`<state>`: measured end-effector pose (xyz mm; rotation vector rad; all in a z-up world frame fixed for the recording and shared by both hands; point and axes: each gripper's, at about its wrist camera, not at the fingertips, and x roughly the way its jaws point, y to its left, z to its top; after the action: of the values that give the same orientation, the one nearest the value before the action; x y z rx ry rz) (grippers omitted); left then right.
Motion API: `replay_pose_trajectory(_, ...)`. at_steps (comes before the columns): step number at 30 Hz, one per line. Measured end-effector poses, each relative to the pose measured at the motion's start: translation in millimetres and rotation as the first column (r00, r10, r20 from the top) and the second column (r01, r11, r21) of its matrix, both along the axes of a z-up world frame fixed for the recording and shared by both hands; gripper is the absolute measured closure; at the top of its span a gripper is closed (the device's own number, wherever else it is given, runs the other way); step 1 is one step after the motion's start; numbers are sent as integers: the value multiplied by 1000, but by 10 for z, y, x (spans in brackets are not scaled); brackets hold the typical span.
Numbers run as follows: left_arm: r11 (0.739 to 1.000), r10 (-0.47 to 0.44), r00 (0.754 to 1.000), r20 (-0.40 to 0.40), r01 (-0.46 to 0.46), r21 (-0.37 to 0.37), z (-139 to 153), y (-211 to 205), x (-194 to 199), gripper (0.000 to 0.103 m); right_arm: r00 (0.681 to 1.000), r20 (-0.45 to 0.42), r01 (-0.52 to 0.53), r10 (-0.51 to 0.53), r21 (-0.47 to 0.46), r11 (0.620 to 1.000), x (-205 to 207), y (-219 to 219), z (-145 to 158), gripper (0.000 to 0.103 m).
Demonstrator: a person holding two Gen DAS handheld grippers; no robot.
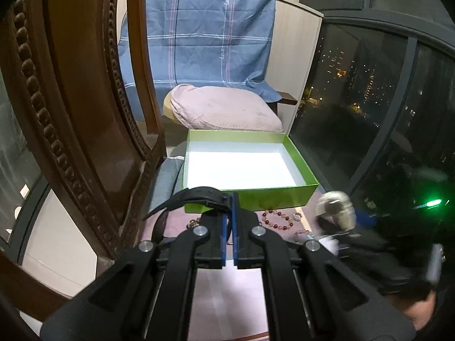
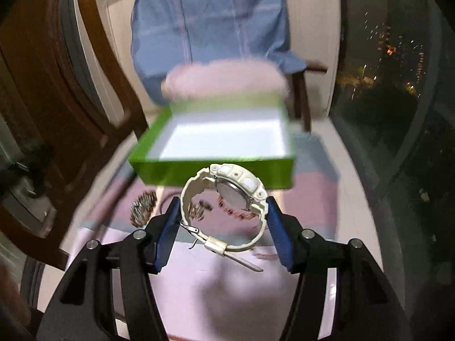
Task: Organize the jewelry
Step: 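Lower the right gripper onto the white watch and grasp its band, then lift the black watch with left gripper while right gripper lifts white watch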
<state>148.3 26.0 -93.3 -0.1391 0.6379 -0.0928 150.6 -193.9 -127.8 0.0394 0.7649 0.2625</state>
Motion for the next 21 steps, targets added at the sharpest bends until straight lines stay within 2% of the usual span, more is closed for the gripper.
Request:
replay_pose_trajectory(3,1000,-14,1000,-5,14,-11,30,-76,-49,100,998,63,24,-25,10,1000,-168,-205,243,44)
replay_pose_trajectory(6,999,-46,999,8,46,4,66,-205,-109,100,996,84,32,-34,18,999,-257,-330,326,44)
replay_pose_trajectory(8,998,-57,998,12,56,22,55,-272,-114,100,995,89,32,-34,24,999,-287,-370,338,44)
replay_pose_trajectory(13,998,-63,998,-24,64,12,-54,-354,-21,100,995,87,39,-42,39,999,-273,-449,302,44)
replay_pose_trajectory(21,998,-55,998,-34,55,12,-92,-416,19,100,996,78,27,-31,41,999,-282,-459,290,44)
